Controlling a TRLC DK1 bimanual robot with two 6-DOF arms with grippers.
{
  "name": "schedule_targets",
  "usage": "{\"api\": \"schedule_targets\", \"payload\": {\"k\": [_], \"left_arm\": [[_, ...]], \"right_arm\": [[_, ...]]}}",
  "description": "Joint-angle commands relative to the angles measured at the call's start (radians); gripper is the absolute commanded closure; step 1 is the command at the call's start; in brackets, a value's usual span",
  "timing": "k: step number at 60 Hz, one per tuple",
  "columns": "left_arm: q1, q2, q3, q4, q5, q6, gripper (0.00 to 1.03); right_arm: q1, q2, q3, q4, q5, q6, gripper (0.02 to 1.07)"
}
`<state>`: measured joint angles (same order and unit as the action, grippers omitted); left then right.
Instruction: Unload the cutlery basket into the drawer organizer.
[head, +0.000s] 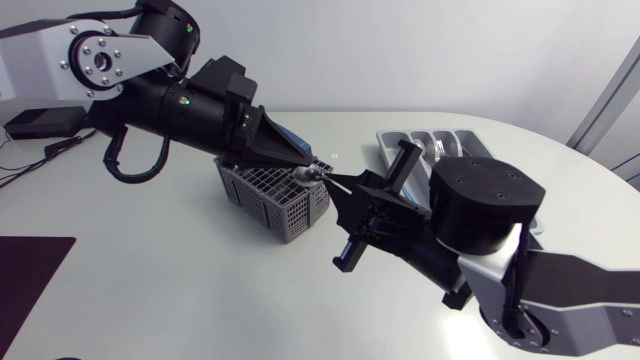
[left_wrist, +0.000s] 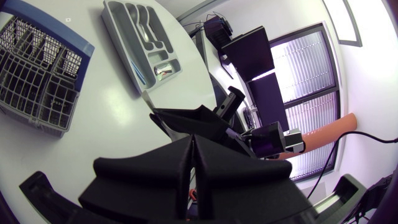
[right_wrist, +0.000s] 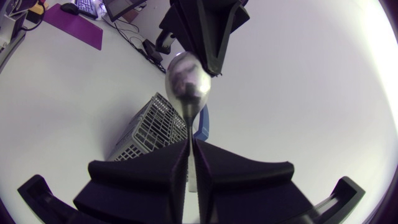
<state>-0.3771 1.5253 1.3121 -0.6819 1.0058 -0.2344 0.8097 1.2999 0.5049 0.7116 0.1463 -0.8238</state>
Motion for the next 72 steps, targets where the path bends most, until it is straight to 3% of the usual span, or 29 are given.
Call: {"api": "schedule_targets", "payload": {"k": [1, 6, 8, 13, 17, 21, 29, 38, 44, 62, 72], "left_arm": [[-0.008, -0.013, -0.005, -0.001, 0.025, 0.012, 1.0], [-0.008, -0.011, -0.005, 0.001, 0.025, 0.009, 0.99], [-0.006, -0.013, -0.004, 0.001, 0.025, 0.007, 0.91], [0.004, -0.013, 0.01, 0.001, 0.025, 0.006, 0.61], [0.021, -0.014, 0.024, 0.001, 0.024, 0.001, 0.45], [0.038, -0.02, 0.038, -0.001, 0.024, -0.003, 0.36], [0.073, -0.056, 0.064, -0.005, 0.013, -0.011, 0.34], [0.038, -0.137, 0.076, -0.018, -0.205, 0.132, 0.31], [0.017, -0.113, 0.121, -0.116, -0.262, 0.276, 0.31], [-0.023, -0.07, 0.138, -0.186, -0.22, 0.273, 0.32], [-0.068, -0.073, 0.119, -0.182, -0.217, 0.362, 0.32]], "right_arm": [[0.002, -0.011, -0.012, 0.012, 0.009, -0.008, 0.99], [0.003, -0.011, -0.014, 0.012, 0.009, -0.008, 0.99], [0.003, -0.013, -0.016, 0.012, 0.009, -0.006, 0.99], [0.0, -0.017, -0.017, 0.012, 0.009, -0.006, 0.99], [-0.001, -0.024, -0.023, 0.012, 0.009, -0.006, 0.99], [-0.004, -0.03, -0.029, 0.012, 0.009, -0.006, 0.99], [-0.032, -0.044, -0.04, 0.017, 0.013, -0.014, 0.99], [-0.061, -0.051, -0.049, 0.037, 0.024, -0.044, 0.99], [-0.069, -0.059, -0.051, 0.042, 0.026, -0.054, 0.99], [-0.067, -0.05, -0.068, 0.127, 0.111, -0.117, 0.99], [-0.064, -0.056, -0.08, 0.127, 0.11, -0.14, 0.99]]}}
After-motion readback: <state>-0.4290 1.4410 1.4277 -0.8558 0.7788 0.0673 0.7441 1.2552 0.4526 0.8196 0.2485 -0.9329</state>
